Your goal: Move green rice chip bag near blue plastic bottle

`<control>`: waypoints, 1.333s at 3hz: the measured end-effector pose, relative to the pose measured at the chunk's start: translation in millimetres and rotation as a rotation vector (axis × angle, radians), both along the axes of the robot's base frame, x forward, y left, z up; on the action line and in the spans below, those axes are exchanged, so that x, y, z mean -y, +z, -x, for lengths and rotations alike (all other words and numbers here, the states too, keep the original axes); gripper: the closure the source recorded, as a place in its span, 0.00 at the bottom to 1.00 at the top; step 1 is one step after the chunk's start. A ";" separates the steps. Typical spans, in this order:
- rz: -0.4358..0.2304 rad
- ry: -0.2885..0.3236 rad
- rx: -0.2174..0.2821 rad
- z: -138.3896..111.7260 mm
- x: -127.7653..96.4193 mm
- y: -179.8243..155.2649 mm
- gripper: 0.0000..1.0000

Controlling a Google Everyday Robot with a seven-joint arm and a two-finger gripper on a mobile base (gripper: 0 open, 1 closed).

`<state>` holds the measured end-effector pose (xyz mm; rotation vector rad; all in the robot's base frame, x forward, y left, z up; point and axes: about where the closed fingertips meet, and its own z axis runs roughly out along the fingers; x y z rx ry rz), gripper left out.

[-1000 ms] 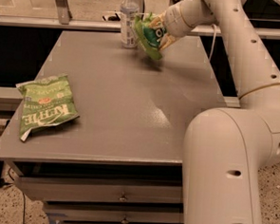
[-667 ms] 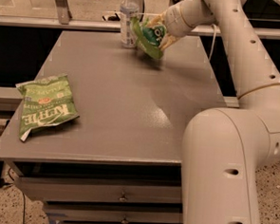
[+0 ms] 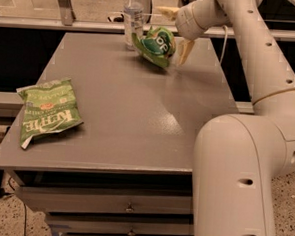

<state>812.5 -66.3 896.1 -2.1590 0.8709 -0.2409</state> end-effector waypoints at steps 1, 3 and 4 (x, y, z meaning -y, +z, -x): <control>-0.017 -0.050 -0.002 8.7 22.9 10.8 0.00; -0.224 -0.273 -0.125 75.1 106.2 44.1 0.00; -0.246 -0.315 -0.146 86.2 131.1 38.9 0.00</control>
Offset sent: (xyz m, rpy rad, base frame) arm -0.1005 -0.1186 0.0565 0.1799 0.1220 -0.3337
